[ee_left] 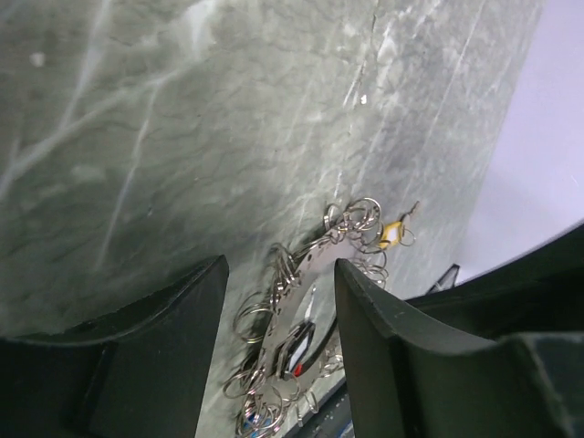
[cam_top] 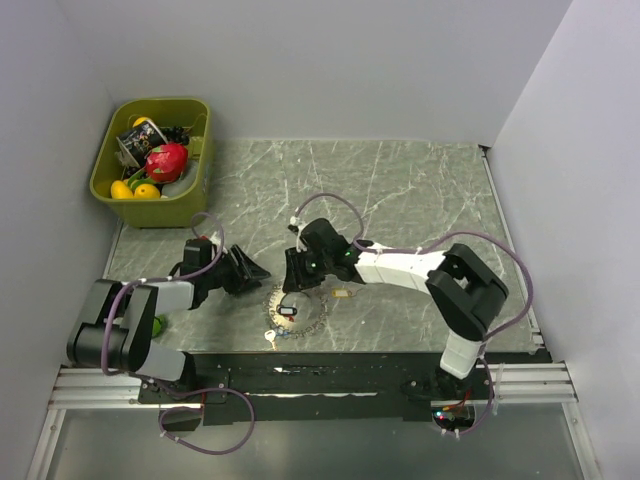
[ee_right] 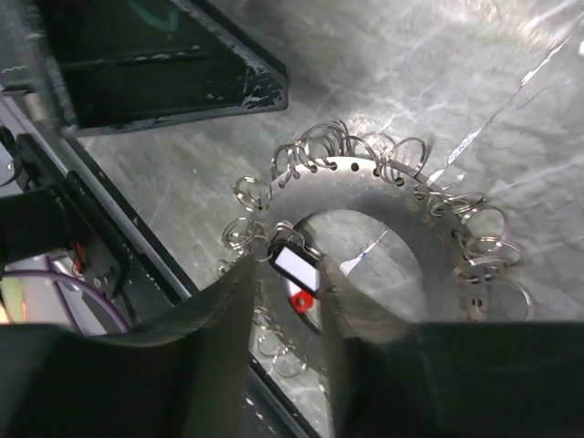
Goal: Put the keys on the keyring
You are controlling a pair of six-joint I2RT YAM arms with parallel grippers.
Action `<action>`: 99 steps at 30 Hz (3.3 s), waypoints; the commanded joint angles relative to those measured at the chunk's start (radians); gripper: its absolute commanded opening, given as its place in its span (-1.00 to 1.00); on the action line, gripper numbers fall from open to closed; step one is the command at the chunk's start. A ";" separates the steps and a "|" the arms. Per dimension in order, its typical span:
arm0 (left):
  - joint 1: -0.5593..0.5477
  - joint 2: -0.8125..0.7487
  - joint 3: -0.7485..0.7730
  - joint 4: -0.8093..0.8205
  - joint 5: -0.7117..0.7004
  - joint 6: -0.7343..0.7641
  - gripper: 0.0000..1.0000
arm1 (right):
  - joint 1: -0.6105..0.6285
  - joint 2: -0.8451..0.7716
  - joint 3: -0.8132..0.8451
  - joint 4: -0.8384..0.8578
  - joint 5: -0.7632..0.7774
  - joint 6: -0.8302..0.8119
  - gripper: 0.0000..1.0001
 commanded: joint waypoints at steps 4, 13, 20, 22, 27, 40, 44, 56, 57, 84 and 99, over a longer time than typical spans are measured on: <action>-0.023 0.083 0.008 -0.015 -0.008 0.004 0.15 | 0.005 0.108 0.077 0.046 -0.027 0.088 -0.65; -0.115 0.132 0.041 0.002 -0.001 -0.005 -0.34 | 0.005 0.187 0.091 0.014 -0.003 0.116 -1.00; -0.181 0.048 0.053 -0.011 -0.046 -0.026 -0.95 | -0.012 0.092 0.015 -0.003 0.068 0.124 -1.00; -0.202 -0.015 0.059 -0.044 -0.110 -0.019 -0.98 | -0.018 0.070 -0.007 -0.021 0.094 0.119 -1.00; -0.270 -0.103 0.083 -0.154 -0.225 0.012 -0.93 | -0.033 0.024 -0.039 -0.043 0.132 0.113 -1.00; -0.287 -0.129 0.088 -0.203 -0.293 0.064 0.19 | -0.050 -0.068 -0.070 0.031 0.108 0.059 -0.87; -0.284 -0.097 0.103 -0.179 -0.290 0.081 0.16 | -0.056 -0.067 -0.053 0.045 0.092 0.041 -0.57; -0.209 -0.092 0.085 -0.163 -0.262 0.109 -0.10 | -0.058 0.068 0.079 0.029 -0.003 0.055 -0.31; -0.199 -0.097 0.074 -0.163 -0.255 0.109 -0.10 | -0.056 0.078 0.090 0.025 -0.007 0.056 -0.30; -0.150 -0.186 0.005 -0.140 -0.195 0.106 -0.03 | -0.053 0.262 0.214 -0.038 -0.003 0.075 -0.28; -0.150 -0.221 0.007 -0.160 -0.209 0.122 -0.03 | -0.052 0.214 0.180 0.008 -0.001 0.069 -1.00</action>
